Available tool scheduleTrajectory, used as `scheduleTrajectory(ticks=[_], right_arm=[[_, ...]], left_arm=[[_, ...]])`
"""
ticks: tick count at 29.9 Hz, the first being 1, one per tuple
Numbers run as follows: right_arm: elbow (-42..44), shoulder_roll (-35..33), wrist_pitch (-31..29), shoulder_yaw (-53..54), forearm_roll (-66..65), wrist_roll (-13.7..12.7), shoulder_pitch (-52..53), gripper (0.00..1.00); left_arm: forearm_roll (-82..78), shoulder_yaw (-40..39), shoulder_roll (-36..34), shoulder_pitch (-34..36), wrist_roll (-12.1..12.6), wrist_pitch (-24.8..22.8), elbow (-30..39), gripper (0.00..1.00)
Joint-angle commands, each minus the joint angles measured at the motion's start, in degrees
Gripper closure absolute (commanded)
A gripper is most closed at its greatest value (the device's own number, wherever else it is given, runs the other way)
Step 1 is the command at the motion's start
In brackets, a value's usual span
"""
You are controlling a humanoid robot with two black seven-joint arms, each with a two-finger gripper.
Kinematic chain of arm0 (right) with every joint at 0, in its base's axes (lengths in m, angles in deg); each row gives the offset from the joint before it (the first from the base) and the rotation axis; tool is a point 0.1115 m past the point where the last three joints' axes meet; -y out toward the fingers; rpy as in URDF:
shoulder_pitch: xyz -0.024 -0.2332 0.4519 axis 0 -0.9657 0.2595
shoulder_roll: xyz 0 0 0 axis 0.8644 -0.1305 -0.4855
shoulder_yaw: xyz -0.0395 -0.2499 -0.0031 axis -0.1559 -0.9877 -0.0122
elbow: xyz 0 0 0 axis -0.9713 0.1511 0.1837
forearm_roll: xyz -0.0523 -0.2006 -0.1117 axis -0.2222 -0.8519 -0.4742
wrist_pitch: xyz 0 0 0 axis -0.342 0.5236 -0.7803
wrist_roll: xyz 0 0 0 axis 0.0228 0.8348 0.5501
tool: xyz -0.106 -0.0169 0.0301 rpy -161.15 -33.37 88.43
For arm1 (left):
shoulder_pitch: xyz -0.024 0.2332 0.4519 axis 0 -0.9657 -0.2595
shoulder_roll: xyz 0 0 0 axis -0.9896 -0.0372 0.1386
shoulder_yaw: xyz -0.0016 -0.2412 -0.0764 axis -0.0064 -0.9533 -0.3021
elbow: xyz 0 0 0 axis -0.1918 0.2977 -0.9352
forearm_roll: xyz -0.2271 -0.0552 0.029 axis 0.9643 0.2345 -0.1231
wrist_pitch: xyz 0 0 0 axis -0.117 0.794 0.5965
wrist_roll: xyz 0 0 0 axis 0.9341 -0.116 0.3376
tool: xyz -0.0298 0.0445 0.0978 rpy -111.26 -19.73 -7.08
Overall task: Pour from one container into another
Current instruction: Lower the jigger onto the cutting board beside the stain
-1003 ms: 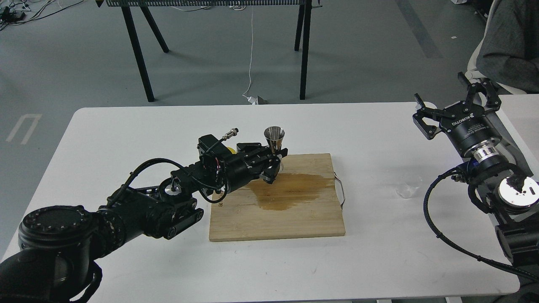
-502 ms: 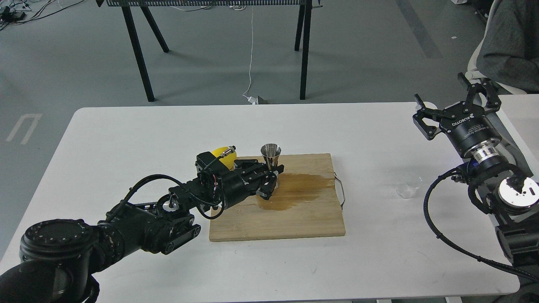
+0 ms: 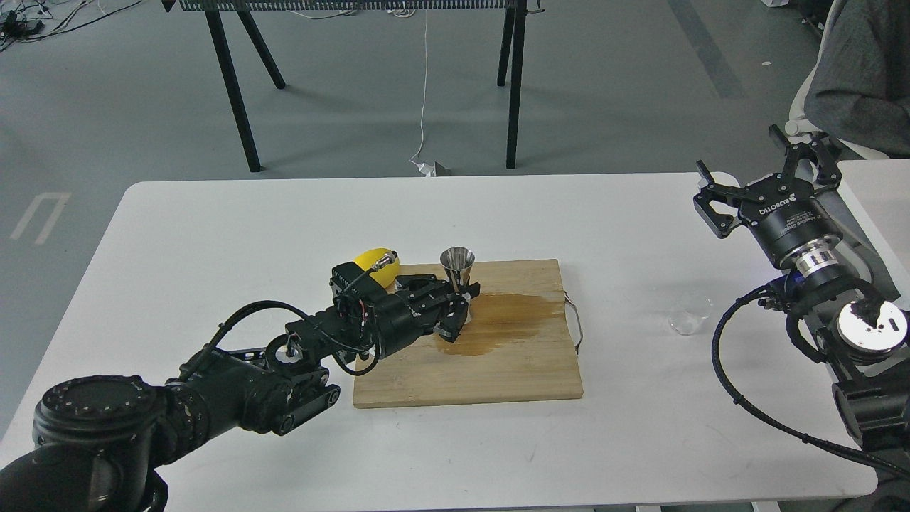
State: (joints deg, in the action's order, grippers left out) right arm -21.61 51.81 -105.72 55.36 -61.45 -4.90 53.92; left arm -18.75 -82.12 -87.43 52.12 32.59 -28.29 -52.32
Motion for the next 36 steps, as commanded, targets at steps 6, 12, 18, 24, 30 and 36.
scheduleTrajectory(ticks=[6,12,18,24,30,36], right_arm=[[0.0,0.08,0.0,0.0,0.0,-0.03,0.0,0.01],[-0.09,0.08,0.0,0.0,0.0,0.06,-0.27,0.01],[-0.09,0.08,0.0,0.0,0.0,0.06,-0.36,0.01],[-0.09,0.08,0.0,0.0,0.0,0.06,-0.36,0.01],[-0.18,0.08,0.0,0.0,0.0,0.06,-0.44,0.01],[-0.18,0.08,0.0,0.0,0.0,0.06,-0.44,0.01]], left_arm=[[0.29,-0.14,0.0,-0.1,0.0,-0.01,0.75,0.77],[0.29,-0.14,0.0,-1.59,0.0,-0.01,1.37,0.75],[0.29,-0.14,0.0,-2.48,0.0,-0.01,1.37,0.73],[0.29,-0.14,0.0,-2.39,0.0,-0.01,1.37,0.67],[0.29,-0.14,0.0,-2.39,0.0,-0.01,1.55,0.53],[0.29,-0.32,0.0,-2.39,0.0,-0.01,2.34,0.28]])
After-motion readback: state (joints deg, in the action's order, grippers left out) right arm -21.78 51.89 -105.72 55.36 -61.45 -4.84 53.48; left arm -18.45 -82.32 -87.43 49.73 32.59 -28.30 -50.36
